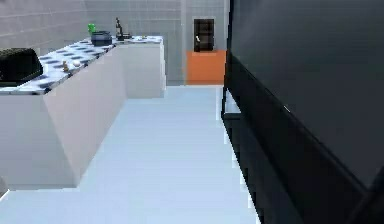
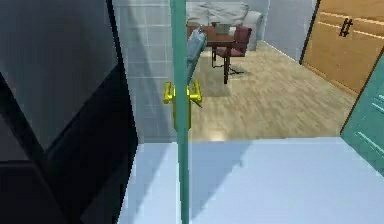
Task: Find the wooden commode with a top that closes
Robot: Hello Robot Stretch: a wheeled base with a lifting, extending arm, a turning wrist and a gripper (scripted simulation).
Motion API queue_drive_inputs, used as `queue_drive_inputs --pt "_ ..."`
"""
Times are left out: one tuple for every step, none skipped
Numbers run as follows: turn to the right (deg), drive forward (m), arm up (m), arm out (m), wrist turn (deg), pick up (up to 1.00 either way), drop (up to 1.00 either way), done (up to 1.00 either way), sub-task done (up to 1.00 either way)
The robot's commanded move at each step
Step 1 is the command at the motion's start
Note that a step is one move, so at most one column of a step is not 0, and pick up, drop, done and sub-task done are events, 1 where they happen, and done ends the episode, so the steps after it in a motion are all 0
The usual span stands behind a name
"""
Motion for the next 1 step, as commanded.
queue_drive_inputs --pt "0.0 1.00 0.00 0.00 0.0 0.00 0.00 0.00 0.00"
